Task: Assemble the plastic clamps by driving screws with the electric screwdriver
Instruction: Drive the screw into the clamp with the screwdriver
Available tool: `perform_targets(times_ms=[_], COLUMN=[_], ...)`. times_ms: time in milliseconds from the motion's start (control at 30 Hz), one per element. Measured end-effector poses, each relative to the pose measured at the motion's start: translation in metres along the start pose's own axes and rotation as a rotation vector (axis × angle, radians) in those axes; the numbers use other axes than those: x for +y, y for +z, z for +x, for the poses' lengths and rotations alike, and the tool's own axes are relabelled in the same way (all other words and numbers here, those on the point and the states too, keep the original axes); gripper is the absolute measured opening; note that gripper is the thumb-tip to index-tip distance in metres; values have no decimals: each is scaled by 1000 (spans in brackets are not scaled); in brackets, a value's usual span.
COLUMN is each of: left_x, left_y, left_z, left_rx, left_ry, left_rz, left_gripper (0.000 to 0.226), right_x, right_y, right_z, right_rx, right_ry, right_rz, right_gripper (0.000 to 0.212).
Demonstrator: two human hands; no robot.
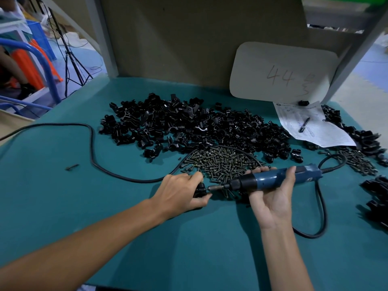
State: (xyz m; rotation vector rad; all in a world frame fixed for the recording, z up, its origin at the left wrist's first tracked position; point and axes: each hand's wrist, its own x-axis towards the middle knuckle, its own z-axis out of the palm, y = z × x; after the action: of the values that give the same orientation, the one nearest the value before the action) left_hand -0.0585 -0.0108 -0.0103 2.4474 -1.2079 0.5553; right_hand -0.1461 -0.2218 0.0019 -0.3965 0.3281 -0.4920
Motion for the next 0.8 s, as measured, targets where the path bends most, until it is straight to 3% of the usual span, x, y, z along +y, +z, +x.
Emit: perform_targets(times_ms=[100,233,400,800], left_x=[0,-1,-2,-2], left_y=[2,4,3,4], left_z=[1,0,1,0], left_rx=[-23,-93,-87,-121], left_ry=[-18,-70,-81,-77], left_rz=[-19,-56,-61,-40], left_gripper=[46,46,40,42], right_x=[-6,4,1,-5], right_y=[9,8,8,2], right_z=[7,11,8,12], right_rx=[94,140,170,136], right_ry=[17,-121,-144,-148], right_rz=[-59,-290,-276,-269], right_gripper=[35,41,62,64])
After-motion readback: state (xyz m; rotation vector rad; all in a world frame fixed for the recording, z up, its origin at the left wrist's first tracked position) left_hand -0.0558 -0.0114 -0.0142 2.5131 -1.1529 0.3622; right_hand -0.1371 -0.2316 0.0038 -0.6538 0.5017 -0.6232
